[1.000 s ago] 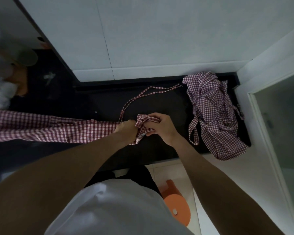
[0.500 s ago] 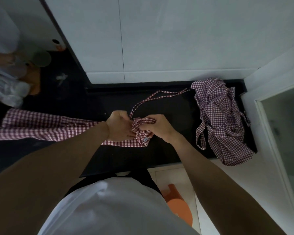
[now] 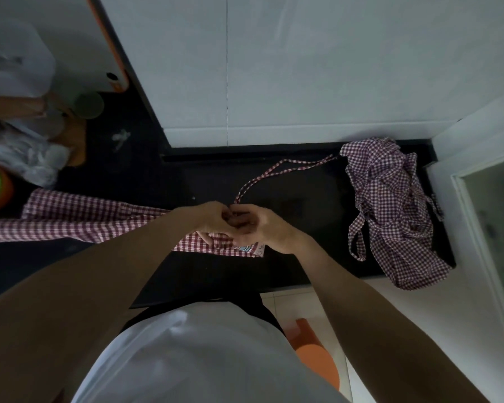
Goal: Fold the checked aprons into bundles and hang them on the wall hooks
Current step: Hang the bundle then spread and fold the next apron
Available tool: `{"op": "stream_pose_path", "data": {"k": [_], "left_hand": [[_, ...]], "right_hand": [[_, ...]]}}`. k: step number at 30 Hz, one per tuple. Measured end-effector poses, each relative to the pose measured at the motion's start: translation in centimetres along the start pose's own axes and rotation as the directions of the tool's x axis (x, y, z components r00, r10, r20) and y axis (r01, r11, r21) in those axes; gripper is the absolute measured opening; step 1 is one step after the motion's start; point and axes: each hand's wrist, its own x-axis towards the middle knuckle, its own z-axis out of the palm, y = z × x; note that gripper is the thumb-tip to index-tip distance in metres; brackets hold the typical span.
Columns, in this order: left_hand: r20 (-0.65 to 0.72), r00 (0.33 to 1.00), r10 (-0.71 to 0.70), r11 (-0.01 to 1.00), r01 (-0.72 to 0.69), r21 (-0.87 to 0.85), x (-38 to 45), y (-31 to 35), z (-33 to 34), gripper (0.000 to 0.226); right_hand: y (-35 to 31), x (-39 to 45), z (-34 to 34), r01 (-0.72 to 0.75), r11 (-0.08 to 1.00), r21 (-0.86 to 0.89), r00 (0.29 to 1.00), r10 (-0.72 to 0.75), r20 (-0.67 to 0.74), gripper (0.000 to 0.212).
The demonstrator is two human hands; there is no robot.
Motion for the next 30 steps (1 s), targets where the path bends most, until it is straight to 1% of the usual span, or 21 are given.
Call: {"op": "stream_pose_path", "data": {"k": [1, 2, 3, 4, 5, 7, 8, 10, 12, 13, 14, 16, 17, 19, 21, 23, 25, 26, 28, 29, 30], "left_hand": [[-0.038, 0.999, -0.005, 1.000, 0.005, 0.001, 0.3, -0.2, 0.2, 0.047], [-0.066, 0.998, -0.009, 1.000, 0.008, -0.016, 0.4, -0.3, 0.3, 0.037], [-0.091, 0.996, 0.006, 1.000, -0.005, 0.003, 0.3, -0.2, 0.5, 0.032], [-0.105, 0.994, 0.029, 0.998, -0.022, 0.064, 0.3, -0.3, 0.6, 0.030], [-0.117, 0.992, 0.056, 0.990, -0.041, 0.132, 0.4, -0.4, 0.6, 0.026], [-0.139, 0.985, 0.104, 0.964, -0.066, 0.256, 0.3, -0.4, 0.9, 0.019], [-0.162, 0.980, 0.118, 0.953, -0.066, 0.295, 0.2, -0.4, 1.0, 0.020], [-0.226, 0.964, 0.141, 0.953, -0.070, 0.296, 0.5, -0.5, 1.4, 0.020], [-0.264, 0.955, 0.135, 0.969, -0.072, 0.234, 0.3, -0.2, 1.8, 0.033], [-0.263, 0.954, 0.141, 0.966, -0.075, 0.247, 0.3, -0.1, 2.0, 0.042], [-0.273, 0.946, 0.171, 0.950, -0.085, 0.300, 0.2, 0.0, 2.1, 0.047], [-0.326, 0.907, 0.268, 0.906, -0.122, 0.406, 0.1, -0.1, 2.5, 0.043], [-0.353, 0.881, 0.314, 0.889, -0.142, 0.436, 0.1, -0.2, 2.7, 0.036], [-0.388, 0.849, 0.358, 0.879, -0.167, 0.446, 0.0, -0.4, 2.9, 0.025], [-0.402, 0.850, 0.341, 0.910, -0.191, 0.368, -0.1, -0.6, 3.0, 0.018], [-0.418, 0.863, 0.284, 0.956, -0.221, 0.193, -0.3, -1.0, 2.9, 0.013], [-0.422, 0.880, 0.218, 0.973, -0.232, 0.019, -0.3, -1.5, 2.7, 0.011], [-0.414, 0.891, 0.187, 0.971, -0.231, -0.060, -0.5, -1.6, 2.7, 0.013], [-0.396, 0.908, 0.137, 0.955, -0.228, -0.191, -0.6, -1.6, 2.6, 0.026], [-0.398, 0.909, 0.121, 0.954, -0.217, -0.205, -0.7, -1.5, 2.7, 0.034], [-0.418, 0.901, 0.118, 0.966, -0.201, -0.161, -0.8, -1.4, 2.8, 0.040]], "right_hand": [[0.4, -0.2, 0.0, 0.017, 1.000, -0.024, 0.991, -0.020, -0.130, 0.063], [0.8, -0.3, 0.0, 0.004, 0.995, -0.096, 0.951, -0.033, -0.307, 0.061], [1.5, -0.3, -0.1, -0.051, 0.982, -0.179, 0.875, -0.043, -0.483, 0.061], [2.4, -0.4, -0.1, -0.122, 0.969, -0.214, 0.801, -0.031, -0.597, 0.065], [3.4, -0.4, -0.1, -0.169, 0.968, -0.186, 0.766, 0.011, -0.642, 0.071], [4.8, -0.3, 0.5, -0.214, 0.975, -0.059, 0.760, 0.129, -0.637, 0.081], [5.4, 0.1, 0.9, -0.225, 0.974, -0.018, 0.752, 0.162, -0.639, 0.081], [6.0, 0.9, 1.8, -0.247, 0.968, -0.036, 0.736, 0.164, -0.657, 0.071], [6.1, 1.8, 2.6, -0.297, 0.951, -0.089, 0.704, 0.155, -0.693, 0.061], [6.1, 2.0, 2.8, -0.315, 0.944, -0.102, 0.680, 0.149, -0.718, 0.061], [5.9, 2.1, 2.9, -0.328, 0.939, -0.107, 0.659, 0.147, -0.737, 0.062], [5.7, 2.1, 3.2, -0.331, 0.937, -0.112, 0.635, 0.133, -0.761, 0.058], [5.6, 1.9, 3.4, -0.313, 0.940, -0.135, 0.632, 0.100, -0.769, 0.056], [5.8, 1.6, 3.7, -0.289, 0.924, -0.250, 0.633, -0.011, -0.774, 0.055], [6.1, 1.2, 4.0, -0.287, 0.898, -0.334, 0.636, -0.082, -0.767, 0.050], [6.7, 1.0, 4.1, -0.233, 0.904, -0.358, 0.628, -0.141, -0.766, 0.044], [7.2, 0.8, 4.3, -0.142, 0.917, -0.372, 0.614, -0.213, -0.760, 0.049], [7.3, 0.7, 4.4, -0.123, 0.918, -0.377, 0.611, -0.229, -0.758, 0.051], [7.2, 0.8, 4.2, -0.150, 0.919, -0.364, 0.619, -0.200, -0.760, 0.048], [7.0, 1.0, 4.0, -0.173, 0.918, -0.356, 0.627, -0.177, -0.759, 0.045], [6.8, 1.2, 3.9, -0.200, 0.914, -0.354, 0.637, -0.153, -0.756, 0.042]]}}
